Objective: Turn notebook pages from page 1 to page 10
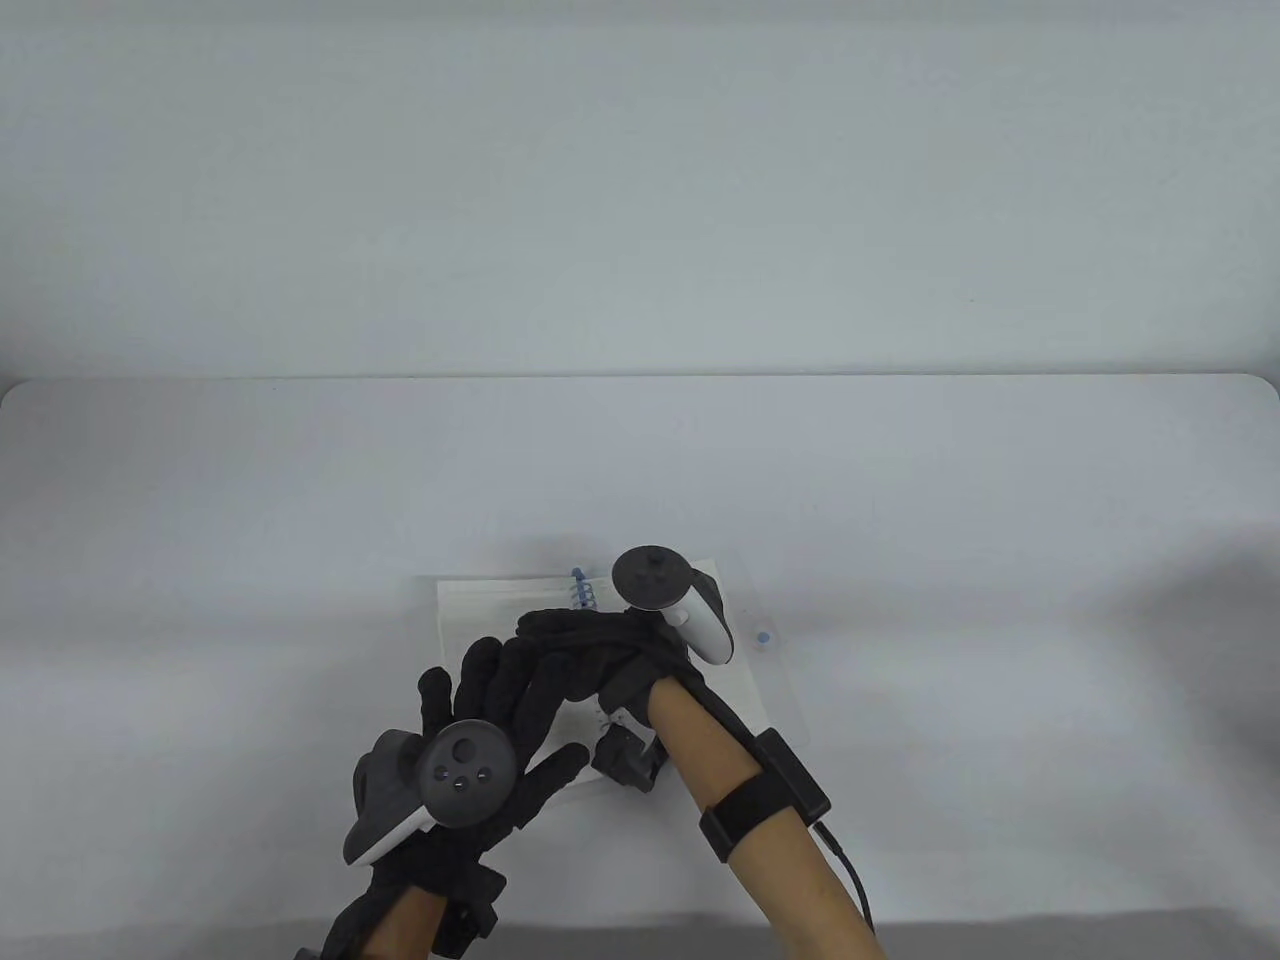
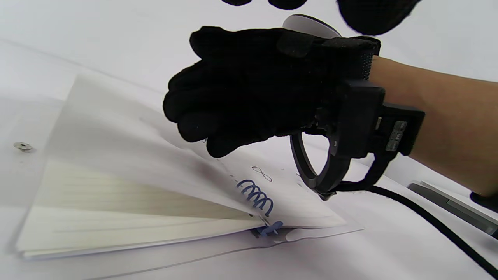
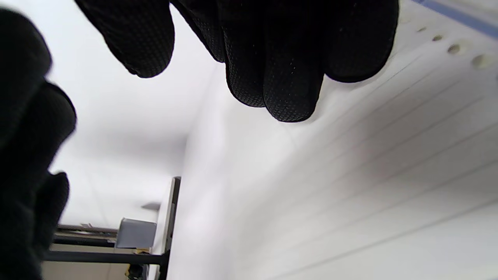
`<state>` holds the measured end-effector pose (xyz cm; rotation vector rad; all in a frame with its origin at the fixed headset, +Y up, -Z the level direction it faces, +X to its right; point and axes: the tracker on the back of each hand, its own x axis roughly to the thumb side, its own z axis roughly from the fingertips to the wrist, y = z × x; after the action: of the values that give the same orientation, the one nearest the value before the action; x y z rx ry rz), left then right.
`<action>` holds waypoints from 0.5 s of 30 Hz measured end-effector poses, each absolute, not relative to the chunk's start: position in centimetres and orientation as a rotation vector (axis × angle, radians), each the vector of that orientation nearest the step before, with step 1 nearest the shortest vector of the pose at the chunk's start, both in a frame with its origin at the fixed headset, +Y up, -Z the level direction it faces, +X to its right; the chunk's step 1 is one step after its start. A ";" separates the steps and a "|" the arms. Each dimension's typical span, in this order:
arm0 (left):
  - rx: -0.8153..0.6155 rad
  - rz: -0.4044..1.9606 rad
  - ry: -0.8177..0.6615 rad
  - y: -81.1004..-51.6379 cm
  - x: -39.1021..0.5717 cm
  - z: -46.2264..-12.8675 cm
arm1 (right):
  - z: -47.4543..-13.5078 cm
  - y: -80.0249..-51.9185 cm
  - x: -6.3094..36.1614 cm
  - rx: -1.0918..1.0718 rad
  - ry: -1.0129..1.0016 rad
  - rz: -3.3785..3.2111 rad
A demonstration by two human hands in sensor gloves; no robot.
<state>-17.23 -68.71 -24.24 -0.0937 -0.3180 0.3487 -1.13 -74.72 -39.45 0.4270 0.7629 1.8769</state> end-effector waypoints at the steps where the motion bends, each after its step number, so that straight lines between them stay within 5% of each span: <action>1: -0.095 0.350 -0.317 -68.7 -17.2 -24.3 | -39.7 -74.5 -0.6 0.421 0.743 1.875; 9: -0.103 0.347 -0.318 -68.8 -17.1 -24.3 | -41.2 -72.7 4.7 0.325 0.378 2.285; 15: -0.115 0.340 -0.317 -68.8 -17.1 -24.3 | -41.7 -74.3 7.2 0.254 0.186 2.682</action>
<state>-17.05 -68.80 -24.26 -0.1146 -0.3172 0.3395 7.21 -74.31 -41.67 0.2545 0.1864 2.6818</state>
